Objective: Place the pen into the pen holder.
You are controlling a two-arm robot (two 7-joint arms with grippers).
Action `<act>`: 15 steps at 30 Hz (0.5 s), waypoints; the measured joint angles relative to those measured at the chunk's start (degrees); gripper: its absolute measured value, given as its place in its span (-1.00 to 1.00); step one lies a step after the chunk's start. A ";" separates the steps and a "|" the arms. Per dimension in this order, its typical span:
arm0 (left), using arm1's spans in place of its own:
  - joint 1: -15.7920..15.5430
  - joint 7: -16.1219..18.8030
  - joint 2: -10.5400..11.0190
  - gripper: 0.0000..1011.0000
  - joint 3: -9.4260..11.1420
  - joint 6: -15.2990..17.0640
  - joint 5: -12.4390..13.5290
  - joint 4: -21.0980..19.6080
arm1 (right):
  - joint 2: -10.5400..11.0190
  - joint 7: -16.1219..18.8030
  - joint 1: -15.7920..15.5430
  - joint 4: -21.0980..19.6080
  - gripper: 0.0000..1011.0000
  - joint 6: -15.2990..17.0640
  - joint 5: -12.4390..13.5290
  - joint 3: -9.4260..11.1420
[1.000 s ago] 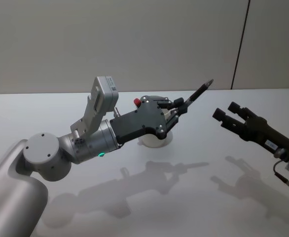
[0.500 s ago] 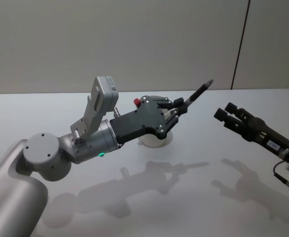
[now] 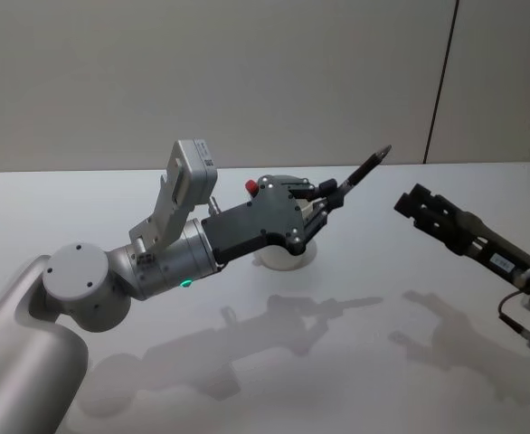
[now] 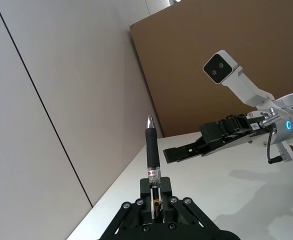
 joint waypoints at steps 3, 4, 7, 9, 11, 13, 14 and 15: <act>0.00 0.00 0.00 -0.76 0.00 0.00 0.00 0.00 | -0.11 0.39 0.45 0.62 0.98 -0.09 0.36 -0.29; 0.00 0.00 0.00 -0.76 0.00 0.00 0.00 0.00 | -0.13 0.46 0.51 0.69 0.98 -0.12 0.39 -0.34; 0.00 0.00 0.00 -0.76 0.00 0.00 0.00 0.00 | -0.19 0.65 0.79 1.06 0.98 -0.28 0.51 -0.60; 0.00 0.00 0.00 -0.76 0.00 0.00 0.00 0.00 | -0.16 0.65 0.85 1.11 0.98 -0.39 0.55 -0.70; 0.00 0.00 0.00 -0.76 0.00 0.00 0.00 0.00 | -0.12 0.55 0.84 1.12 0.98 -0.64 0.55 -0.81; 0.00 0.00 0.00 -0.76 0.00 0.00 0.00 0.00 | -0.10 0.43 0.84 1.11 0.98 -0.84 0.52 -0.89; 0.00 0.00 0.00 -0.76 0.00 0.00 0.00 0.00 | -0.08 0.31 0.83 1.08 0.98 -1.13 0.44 -0.99; 0.00 0.00 0.00 -0.76 0.00 0.00 0.00 0.00 | -0.07 0.28 0.82 1.06 0.98 -1.22 0.42 -1.04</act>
